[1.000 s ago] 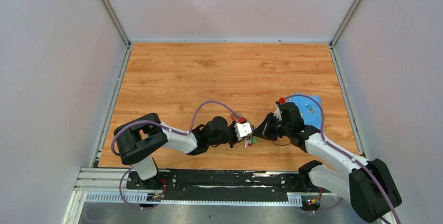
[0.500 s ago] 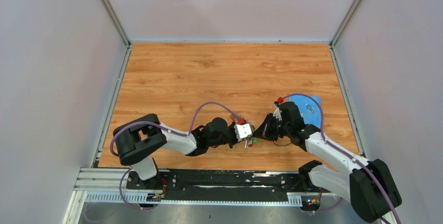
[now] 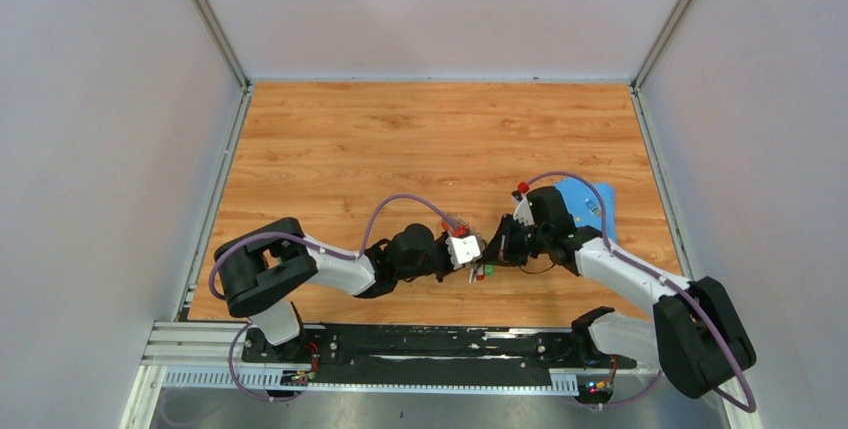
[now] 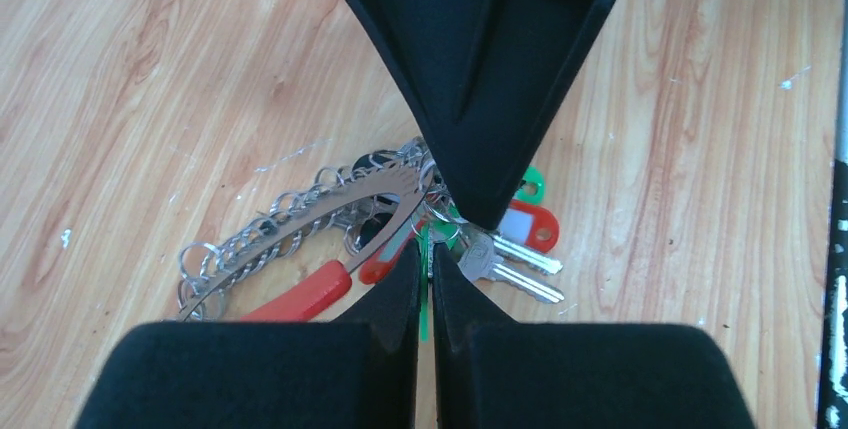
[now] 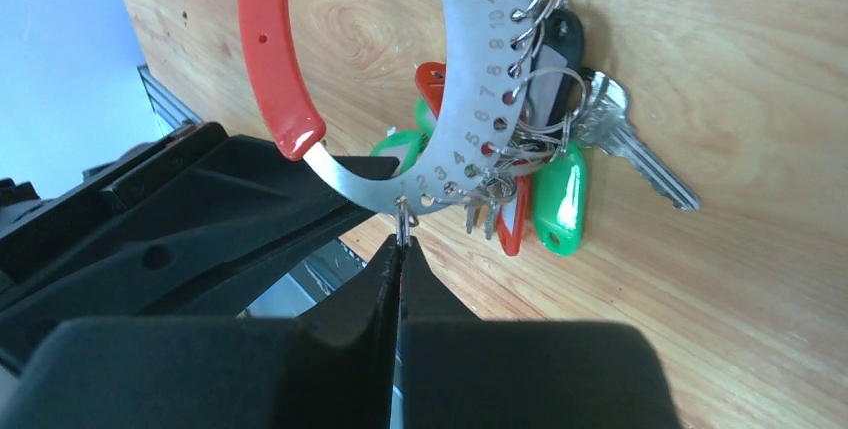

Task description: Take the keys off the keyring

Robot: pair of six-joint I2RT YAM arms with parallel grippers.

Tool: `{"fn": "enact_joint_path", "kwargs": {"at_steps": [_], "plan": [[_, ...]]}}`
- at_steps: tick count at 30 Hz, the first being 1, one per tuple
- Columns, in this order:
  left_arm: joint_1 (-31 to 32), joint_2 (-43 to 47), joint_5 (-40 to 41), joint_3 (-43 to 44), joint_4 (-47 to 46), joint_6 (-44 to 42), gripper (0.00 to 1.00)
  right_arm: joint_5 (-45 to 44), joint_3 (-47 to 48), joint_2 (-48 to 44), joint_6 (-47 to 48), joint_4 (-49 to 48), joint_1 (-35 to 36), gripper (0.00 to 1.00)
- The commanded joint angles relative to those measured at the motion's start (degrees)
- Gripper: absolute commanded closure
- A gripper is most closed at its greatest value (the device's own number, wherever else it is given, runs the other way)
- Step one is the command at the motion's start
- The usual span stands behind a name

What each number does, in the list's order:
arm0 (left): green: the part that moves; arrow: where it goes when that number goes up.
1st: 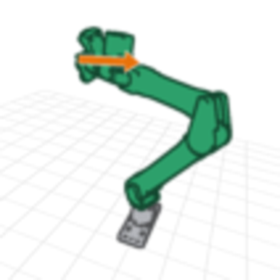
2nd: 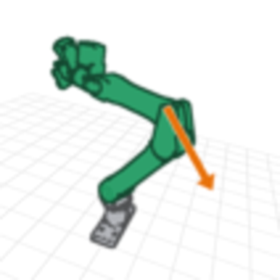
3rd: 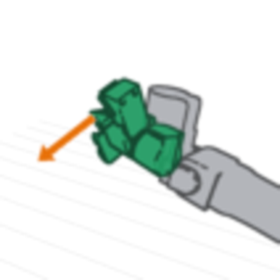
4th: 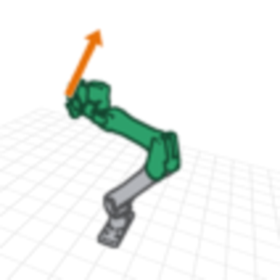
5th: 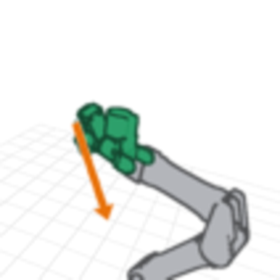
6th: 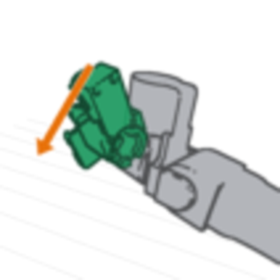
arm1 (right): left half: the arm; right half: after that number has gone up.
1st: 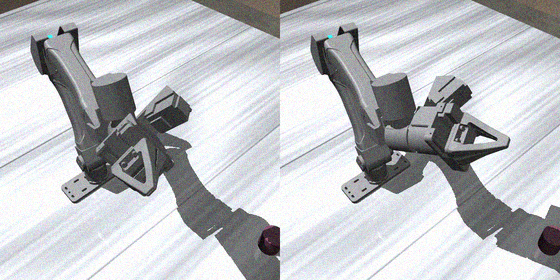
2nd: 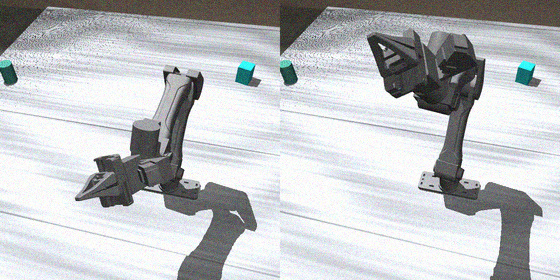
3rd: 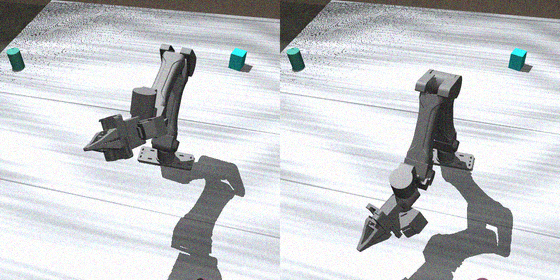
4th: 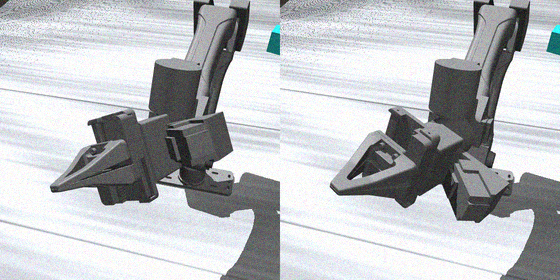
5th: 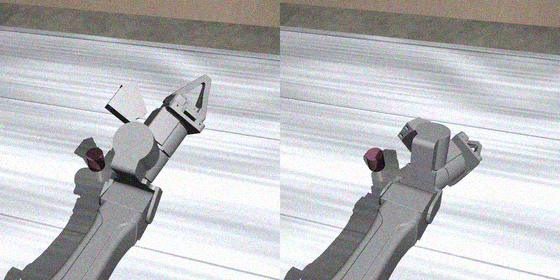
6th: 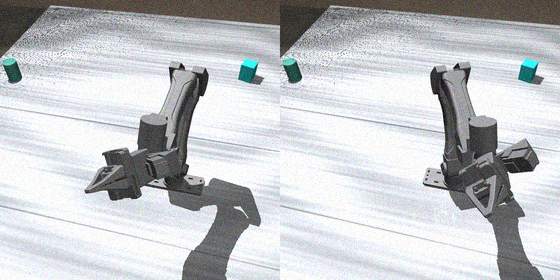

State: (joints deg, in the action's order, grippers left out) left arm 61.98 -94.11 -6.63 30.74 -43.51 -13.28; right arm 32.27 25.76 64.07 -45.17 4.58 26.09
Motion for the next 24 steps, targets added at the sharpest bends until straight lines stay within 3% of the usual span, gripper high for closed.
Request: {"fn": "enact_joint_path", "kwargs": {"at_steps": [1, 10, 24], "plan": [[-1.21, 1.8, 3.03, 0.35, -2.47, -2.08, 1.0, 8.8, 3.17, 3.7, 7.34, 5.85, -0.53, 0.99], [-1.37, 2.88, 1.26, 0.48, -2.46, -3.63, 1.0, 14.95, 8.88, 11.15, 16.55, 15.82, -0.55, 0.99], [-1.34, 5.72, -1.59, 0.5, -0.98, -3.17, 1.0, 12.31, 15.46, 16.45, 23.88, 24.59, -0.1, 0.99]]}}
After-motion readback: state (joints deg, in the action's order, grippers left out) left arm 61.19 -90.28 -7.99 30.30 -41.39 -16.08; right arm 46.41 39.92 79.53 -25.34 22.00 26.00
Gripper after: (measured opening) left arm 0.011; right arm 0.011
